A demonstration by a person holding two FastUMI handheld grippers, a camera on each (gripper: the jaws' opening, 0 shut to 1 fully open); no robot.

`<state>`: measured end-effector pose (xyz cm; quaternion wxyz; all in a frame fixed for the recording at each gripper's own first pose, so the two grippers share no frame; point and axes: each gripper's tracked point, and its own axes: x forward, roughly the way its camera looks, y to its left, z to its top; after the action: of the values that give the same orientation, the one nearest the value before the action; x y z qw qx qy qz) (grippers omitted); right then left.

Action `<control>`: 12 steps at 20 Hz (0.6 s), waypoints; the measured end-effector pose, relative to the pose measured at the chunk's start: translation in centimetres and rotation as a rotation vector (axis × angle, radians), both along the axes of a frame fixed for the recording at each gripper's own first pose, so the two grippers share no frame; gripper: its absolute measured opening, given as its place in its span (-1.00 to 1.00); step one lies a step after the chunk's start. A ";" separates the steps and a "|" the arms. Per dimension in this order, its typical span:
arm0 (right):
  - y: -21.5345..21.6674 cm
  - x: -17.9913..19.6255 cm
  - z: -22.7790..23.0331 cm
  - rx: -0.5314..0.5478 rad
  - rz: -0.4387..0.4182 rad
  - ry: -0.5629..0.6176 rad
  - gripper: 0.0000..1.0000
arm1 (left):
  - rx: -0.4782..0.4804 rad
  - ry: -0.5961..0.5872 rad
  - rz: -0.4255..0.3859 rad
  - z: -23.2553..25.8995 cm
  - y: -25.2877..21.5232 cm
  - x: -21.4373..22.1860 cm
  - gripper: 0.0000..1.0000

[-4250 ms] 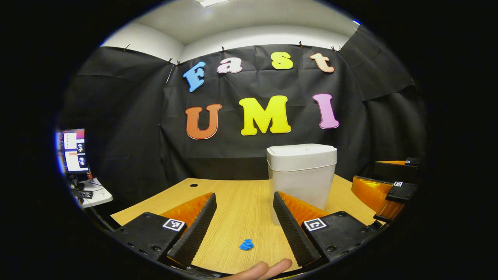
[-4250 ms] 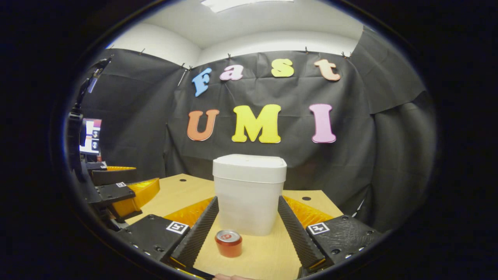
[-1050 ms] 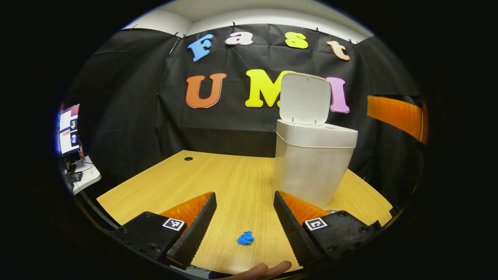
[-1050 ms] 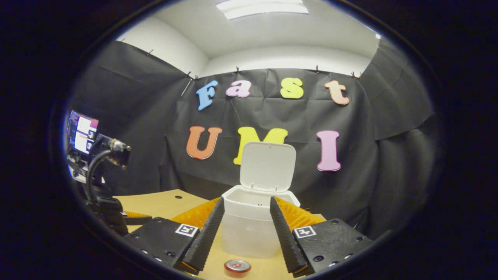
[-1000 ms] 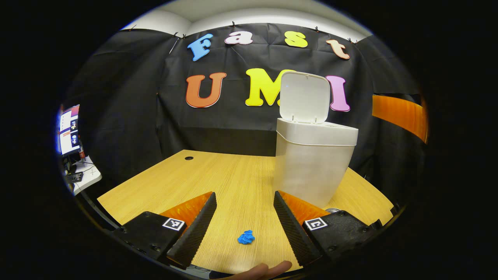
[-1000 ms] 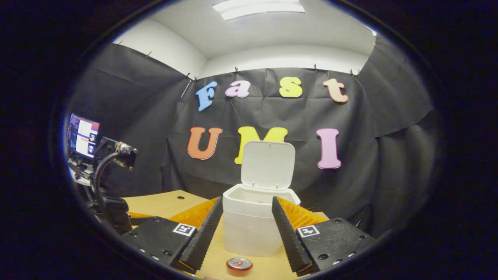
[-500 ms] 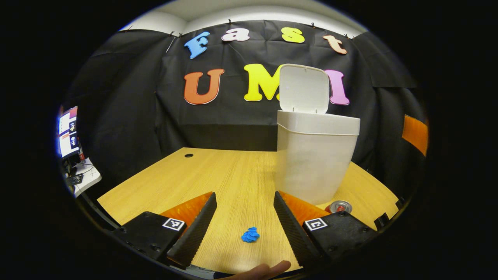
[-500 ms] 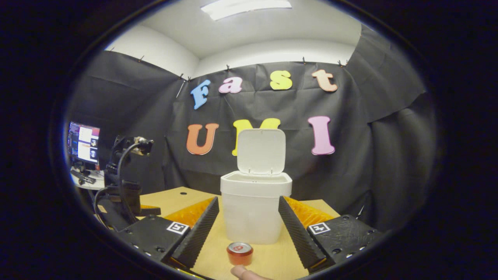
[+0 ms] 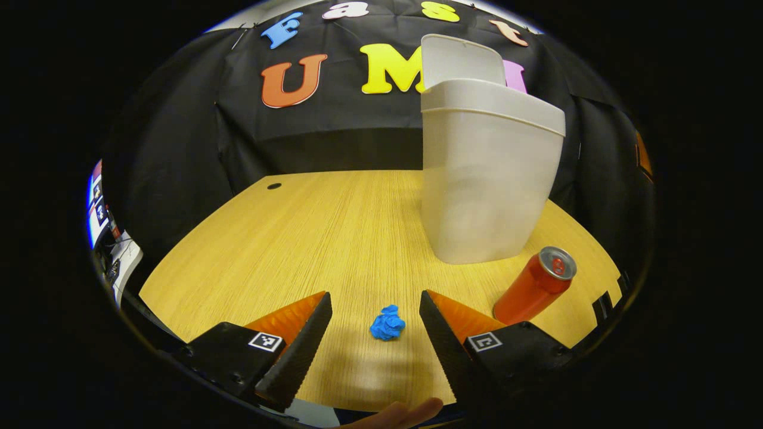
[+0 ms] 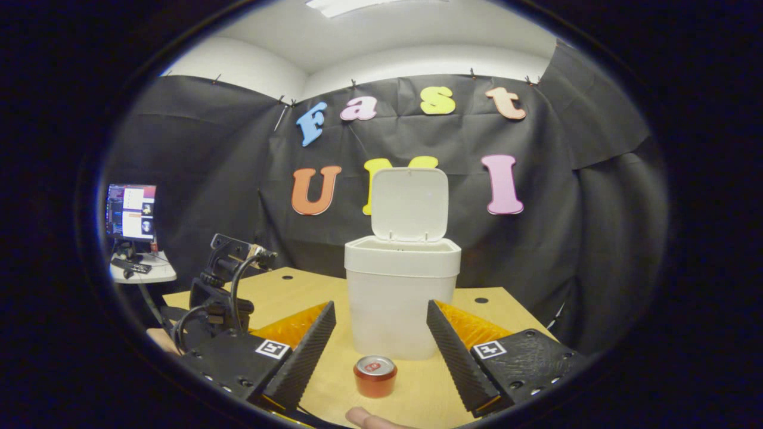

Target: Press the lid of the desktop garbage bin to open it, pick up the crumpled paper on the desktop and throw it into the bin, then pick up the pop can on the desktop and drop it into the bin, and finally close the garbage bin lid.

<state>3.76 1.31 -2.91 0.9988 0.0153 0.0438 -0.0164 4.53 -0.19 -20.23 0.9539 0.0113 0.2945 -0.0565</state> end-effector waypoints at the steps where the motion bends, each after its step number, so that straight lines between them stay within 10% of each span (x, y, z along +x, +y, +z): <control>1: 0.5 0.2 -0.4 -0.007 0.015 0.015 0.91 | -0.005 0.025 0.001 -0.7 0.0 -0.2 0.93; 12: 1.1 0.5 -1.8 -0.022 0.037 0.058 0.90 | -0.011 0.135 -0.109 -3.8 -0.4 -0.3 0.91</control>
<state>4.29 2.43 -4.73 0.9973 0.0029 0.0729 0.0012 4.26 -0.55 -24.05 0.9274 0.0181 0.3570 -0.1105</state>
